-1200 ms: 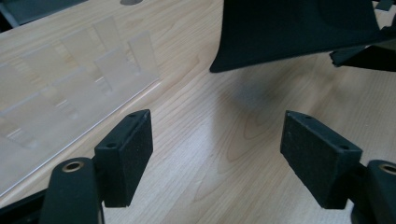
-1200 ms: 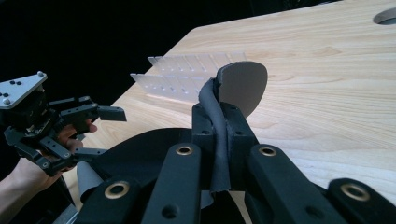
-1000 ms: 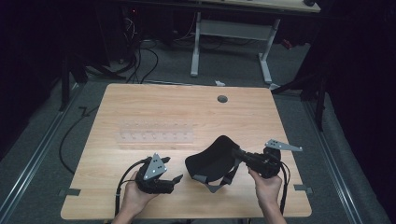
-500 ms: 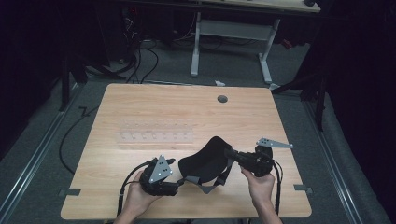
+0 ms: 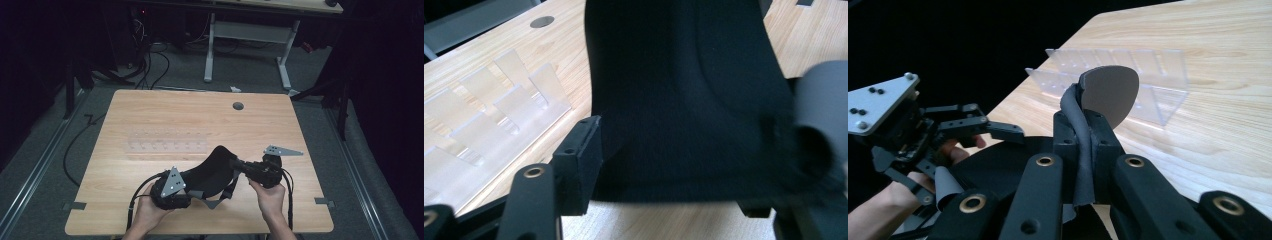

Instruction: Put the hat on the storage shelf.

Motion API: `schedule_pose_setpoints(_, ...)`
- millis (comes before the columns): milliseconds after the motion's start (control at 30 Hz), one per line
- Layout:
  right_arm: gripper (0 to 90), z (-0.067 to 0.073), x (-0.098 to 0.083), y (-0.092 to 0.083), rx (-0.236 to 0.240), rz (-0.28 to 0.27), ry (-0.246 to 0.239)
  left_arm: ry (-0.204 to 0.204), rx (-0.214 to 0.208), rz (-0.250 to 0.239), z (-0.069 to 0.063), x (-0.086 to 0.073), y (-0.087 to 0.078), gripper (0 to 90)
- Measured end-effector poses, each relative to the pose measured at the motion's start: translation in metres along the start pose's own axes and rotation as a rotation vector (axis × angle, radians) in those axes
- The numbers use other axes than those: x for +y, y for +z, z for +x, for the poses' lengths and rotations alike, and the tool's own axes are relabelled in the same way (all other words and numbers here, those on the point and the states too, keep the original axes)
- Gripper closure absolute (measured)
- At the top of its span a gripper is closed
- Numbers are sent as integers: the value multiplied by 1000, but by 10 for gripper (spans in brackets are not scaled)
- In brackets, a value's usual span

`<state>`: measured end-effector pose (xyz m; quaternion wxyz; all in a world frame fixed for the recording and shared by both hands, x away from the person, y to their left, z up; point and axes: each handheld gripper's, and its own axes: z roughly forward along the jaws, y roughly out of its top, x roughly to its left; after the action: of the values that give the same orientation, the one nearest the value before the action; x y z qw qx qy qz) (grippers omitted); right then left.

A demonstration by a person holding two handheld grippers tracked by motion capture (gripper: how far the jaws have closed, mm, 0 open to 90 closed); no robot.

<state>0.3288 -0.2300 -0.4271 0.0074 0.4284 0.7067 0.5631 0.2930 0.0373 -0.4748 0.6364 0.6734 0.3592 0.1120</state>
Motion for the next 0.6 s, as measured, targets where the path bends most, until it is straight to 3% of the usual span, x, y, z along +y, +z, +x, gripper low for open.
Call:
schedule_pose_setpoints(200, 856, 11, 4, 9, 45, 11, -23, 25, 16, -1, 1, 0, -1, 489)
schedule_pose_setpoints(333, 855, 14, 5, 10, 45, 15, -32, 30, 17, 1, 2, 0, -2, 552)
schedule_pose_setpoints(400, 855, 13, 5, 11, 49, 20, -30, 14, 8, -2, 3, 2, -4, 598)
schedule_pose_setpoints(600, 854, 13, 6, 11, 53, 26, -25, 24, -18, 16, 2, 5, -8, 696)
